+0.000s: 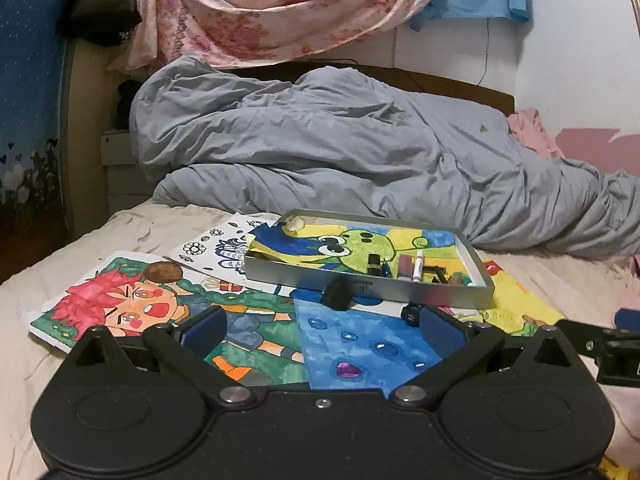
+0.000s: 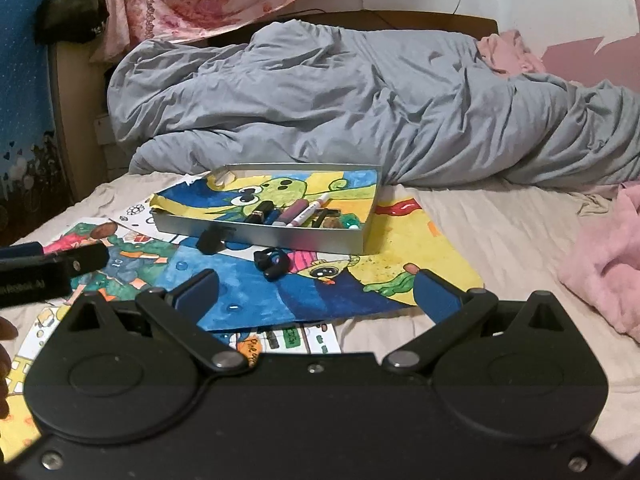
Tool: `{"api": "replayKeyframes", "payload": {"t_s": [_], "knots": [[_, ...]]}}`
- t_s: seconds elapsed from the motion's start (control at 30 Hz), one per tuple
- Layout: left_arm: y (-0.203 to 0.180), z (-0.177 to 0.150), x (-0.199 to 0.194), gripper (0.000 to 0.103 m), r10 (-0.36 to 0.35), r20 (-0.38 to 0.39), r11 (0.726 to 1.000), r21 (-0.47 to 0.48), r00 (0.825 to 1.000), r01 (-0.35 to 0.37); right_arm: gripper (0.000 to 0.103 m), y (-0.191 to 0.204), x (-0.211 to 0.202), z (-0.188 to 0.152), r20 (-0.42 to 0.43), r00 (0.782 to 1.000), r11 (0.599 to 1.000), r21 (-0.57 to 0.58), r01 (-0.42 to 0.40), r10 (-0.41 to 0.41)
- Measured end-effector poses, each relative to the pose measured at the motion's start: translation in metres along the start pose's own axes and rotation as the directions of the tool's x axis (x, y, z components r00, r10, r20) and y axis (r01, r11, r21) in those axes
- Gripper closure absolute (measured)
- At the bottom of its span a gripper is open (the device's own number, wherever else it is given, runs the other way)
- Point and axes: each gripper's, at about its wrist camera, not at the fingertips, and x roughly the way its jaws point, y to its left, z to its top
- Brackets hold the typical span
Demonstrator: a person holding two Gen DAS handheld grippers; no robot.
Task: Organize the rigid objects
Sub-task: 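Withdraw both tools from the tray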
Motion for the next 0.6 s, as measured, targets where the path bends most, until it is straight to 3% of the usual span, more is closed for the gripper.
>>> {"api": "replayKeyframes", "payload": {"t_s": [0.3, 0.6], "knots": [[0.009, -0.012, 0.011, 0.001, 0.05, -0.045, 0.999, -0.009, 0.998, -0.05, 0.0, -0.002, 0.008, 0.004, -0.016, 1.0, 1.0, 0.026, -0.011, 0.011], [0.01, -0.016, 0.011, 0.001, 0.049, -0.046, 0.999, 0.002, 0.998, -0.049, 0.0, 0.001, 0.012, 0.006, -0.018, 1.0, 1.0, 0.013, -0.015, 0.016]]}}
